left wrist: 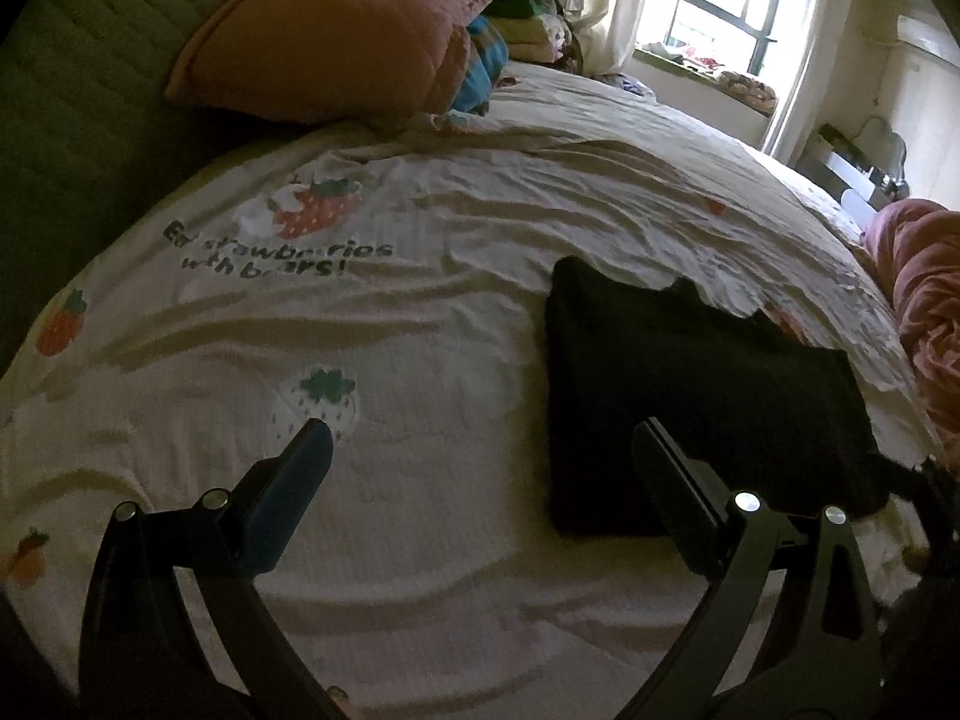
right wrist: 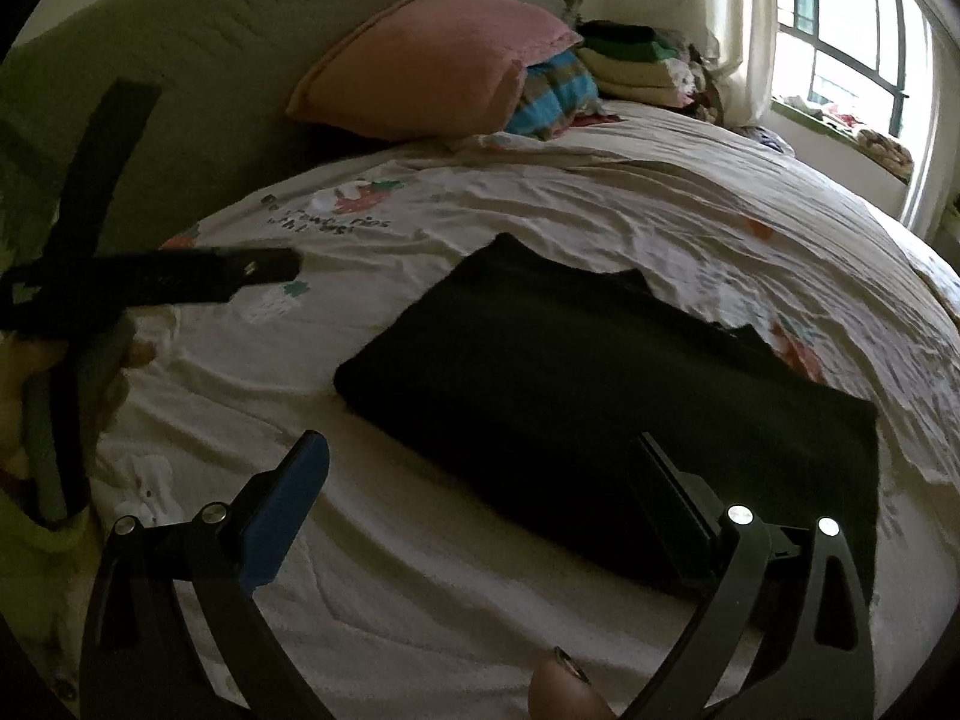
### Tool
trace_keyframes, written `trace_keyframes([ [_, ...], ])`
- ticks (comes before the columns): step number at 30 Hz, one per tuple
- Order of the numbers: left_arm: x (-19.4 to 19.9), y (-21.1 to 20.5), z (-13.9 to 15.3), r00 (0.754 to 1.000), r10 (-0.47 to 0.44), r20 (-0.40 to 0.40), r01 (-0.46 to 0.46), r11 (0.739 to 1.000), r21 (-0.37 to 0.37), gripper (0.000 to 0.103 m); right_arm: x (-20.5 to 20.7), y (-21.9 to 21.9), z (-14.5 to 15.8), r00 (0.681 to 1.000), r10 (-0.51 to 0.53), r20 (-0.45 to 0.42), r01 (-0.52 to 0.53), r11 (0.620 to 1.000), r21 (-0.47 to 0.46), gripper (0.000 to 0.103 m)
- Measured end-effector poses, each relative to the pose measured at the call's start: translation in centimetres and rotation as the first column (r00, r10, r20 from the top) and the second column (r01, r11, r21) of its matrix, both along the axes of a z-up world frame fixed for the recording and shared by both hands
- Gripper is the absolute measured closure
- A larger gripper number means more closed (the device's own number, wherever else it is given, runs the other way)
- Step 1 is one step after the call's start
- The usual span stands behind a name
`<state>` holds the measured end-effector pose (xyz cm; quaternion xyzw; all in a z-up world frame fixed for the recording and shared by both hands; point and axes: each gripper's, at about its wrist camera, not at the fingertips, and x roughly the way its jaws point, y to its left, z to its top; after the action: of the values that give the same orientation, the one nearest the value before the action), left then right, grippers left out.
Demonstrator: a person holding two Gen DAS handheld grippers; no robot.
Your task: Fold small clothes
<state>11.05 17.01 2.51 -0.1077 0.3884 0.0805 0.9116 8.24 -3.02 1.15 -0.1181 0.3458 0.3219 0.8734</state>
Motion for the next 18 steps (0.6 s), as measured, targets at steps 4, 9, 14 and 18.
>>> trace_keyframes([
  [4,1.4,0.5,-0.3,1.000,0.000,-0.010,0.000,1.000,0.003,0.010,0.1,1.8,-0.8,1.000,0.031,-0.006,-0.031,0.999,-0.011,0.005],
  [9,3.0,0.9,-0.7,1.000,-0.004,-0.025,0.004,1.000,0.004,0.010,0.4,3.6,-1.7,0.998,0.065,-0.002,-0.065,0.997,-0.035,0.005],
  [14,4.6,0.9,-1.4,0.999,-0.014,-0.045,0.014,1.000,0.013,0.010,0.6,4.8,-2.5,0.996,0.084,0.012,-0.083,0.995,-0.057,0.005],
  [18,6.2,0.8,-2.1,0.997,-0.023,-0.070,0.025,0.999,0.026,0.010,0.8,5.7,-3.3,0.996,0.091,0.026,-0.088,0.991,-0.097,0.005],
])
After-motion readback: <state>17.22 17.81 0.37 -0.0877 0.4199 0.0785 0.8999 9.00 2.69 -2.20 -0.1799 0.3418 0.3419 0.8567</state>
